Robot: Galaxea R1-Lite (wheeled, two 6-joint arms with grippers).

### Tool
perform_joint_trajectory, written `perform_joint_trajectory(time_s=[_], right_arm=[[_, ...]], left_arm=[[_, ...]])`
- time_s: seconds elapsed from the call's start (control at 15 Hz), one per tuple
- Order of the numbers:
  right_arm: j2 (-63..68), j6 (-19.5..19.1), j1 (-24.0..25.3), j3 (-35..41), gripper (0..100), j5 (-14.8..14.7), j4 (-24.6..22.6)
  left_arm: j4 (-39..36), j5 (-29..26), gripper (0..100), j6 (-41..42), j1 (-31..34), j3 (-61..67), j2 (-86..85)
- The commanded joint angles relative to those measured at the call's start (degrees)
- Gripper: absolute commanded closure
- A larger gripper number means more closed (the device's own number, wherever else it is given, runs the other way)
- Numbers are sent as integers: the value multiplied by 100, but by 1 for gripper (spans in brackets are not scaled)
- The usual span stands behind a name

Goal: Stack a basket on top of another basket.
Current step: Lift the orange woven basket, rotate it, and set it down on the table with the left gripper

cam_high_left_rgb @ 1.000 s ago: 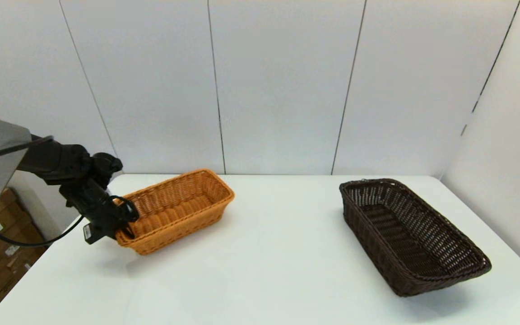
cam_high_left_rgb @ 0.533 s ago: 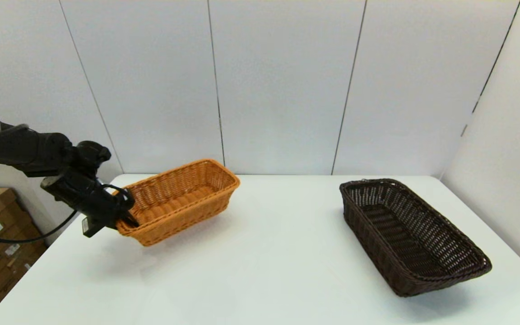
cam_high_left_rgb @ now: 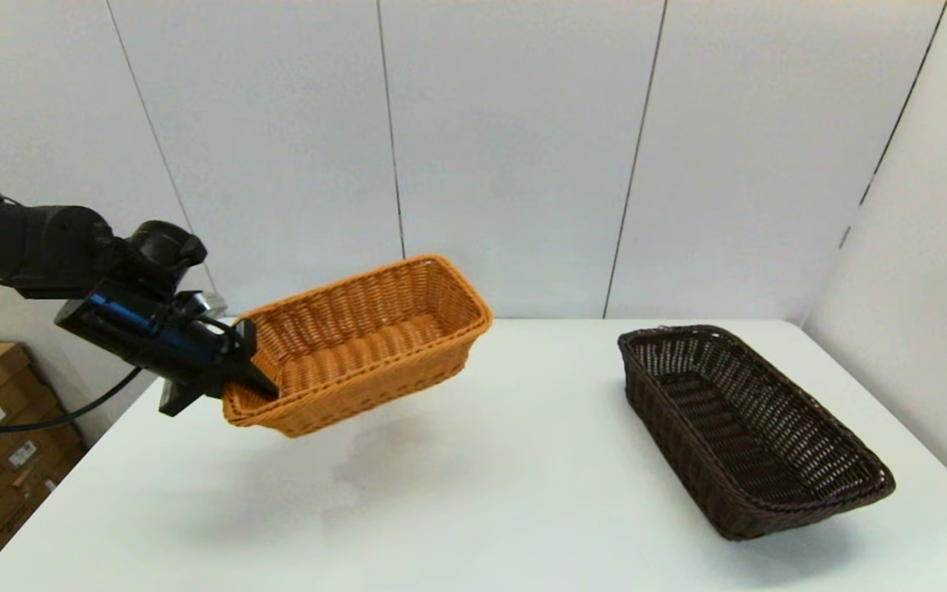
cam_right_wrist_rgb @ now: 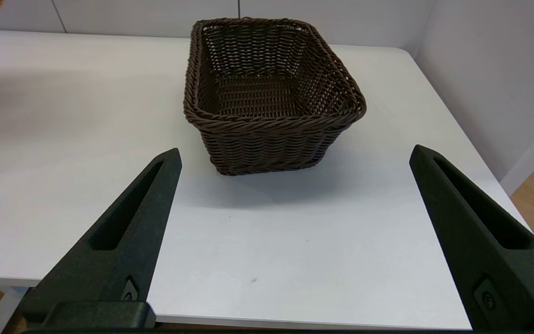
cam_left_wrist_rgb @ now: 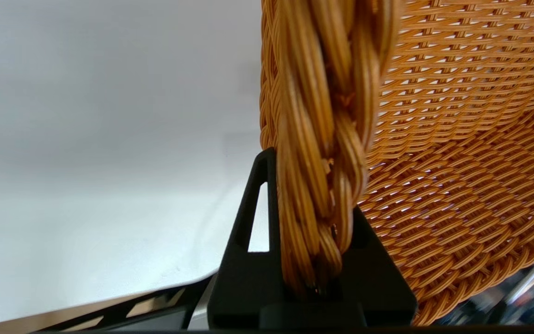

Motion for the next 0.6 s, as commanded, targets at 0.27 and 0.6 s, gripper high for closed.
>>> perform_joint_trajectory(time_s=[0.27, 0.6], right_arm=[[9, -5, 1, -1, 0, 4, 7], [9, -5, 1, -1, 0, 4, -2]], left_arm=[[416, 223, 100, 887, -1316, 120, -180], [601, 865, 100, 1493, -1510, 138, 180]])
